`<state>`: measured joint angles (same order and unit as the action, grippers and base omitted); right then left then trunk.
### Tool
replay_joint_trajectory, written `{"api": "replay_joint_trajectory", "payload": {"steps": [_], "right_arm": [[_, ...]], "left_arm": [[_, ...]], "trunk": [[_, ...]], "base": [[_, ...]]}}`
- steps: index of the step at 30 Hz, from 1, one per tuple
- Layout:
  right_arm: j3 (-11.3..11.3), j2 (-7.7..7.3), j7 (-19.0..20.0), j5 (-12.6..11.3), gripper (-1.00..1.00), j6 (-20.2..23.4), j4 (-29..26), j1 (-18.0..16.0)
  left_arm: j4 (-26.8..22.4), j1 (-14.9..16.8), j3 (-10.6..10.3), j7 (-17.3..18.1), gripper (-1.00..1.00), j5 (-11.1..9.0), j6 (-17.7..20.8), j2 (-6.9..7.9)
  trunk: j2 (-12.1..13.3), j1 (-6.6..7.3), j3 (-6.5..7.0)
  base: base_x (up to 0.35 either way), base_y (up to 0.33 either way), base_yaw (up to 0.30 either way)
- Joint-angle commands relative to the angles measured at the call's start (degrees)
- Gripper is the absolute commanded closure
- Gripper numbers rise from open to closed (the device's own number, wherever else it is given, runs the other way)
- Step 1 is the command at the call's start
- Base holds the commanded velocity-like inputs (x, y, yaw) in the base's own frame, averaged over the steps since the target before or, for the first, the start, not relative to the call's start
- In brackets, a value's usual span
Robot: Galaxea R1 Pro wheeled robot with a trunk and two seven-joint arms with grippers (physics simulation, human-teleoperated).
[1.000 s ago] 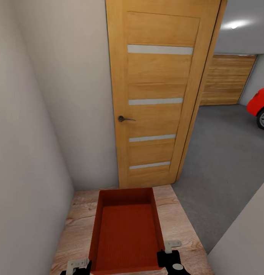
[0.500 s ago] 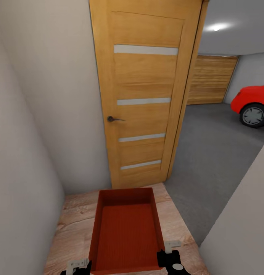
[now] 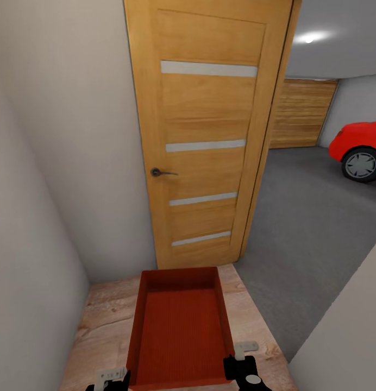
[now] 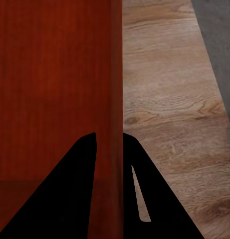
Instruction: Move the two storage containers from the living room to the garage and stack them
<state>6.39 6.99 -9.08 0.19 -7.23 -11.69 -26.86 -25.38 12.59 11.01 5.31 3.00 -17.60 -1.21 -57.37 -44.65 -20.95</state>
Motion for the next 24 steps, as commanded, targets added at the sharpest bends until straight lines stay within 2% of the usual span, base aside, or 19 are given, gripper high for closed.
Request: {"api": "replay_joint_trajectory", "payload": {"steps": [1,24], "right_arm": [[-2.9,-0.05,-0.6,0.2,1.00,-0.2,-0.2,-0.1],[-2.8,-0.05,-0.6,0.2,1.00,-0.2,-0.2,-0.1]], "left_arm": [[0.1,0.0,1.0,0.0,1.00,0.0,0.0,0.69],[0.2,0.0,1.0,0.0,1.00,0.0,0.0,0.69]], "trunk": [[0.0,-0.02,-0.06],[0.0,-0.02,-0.06]], "base": [[0.140,0.028,-0.001],[0.015,0.003,0.000]]}}
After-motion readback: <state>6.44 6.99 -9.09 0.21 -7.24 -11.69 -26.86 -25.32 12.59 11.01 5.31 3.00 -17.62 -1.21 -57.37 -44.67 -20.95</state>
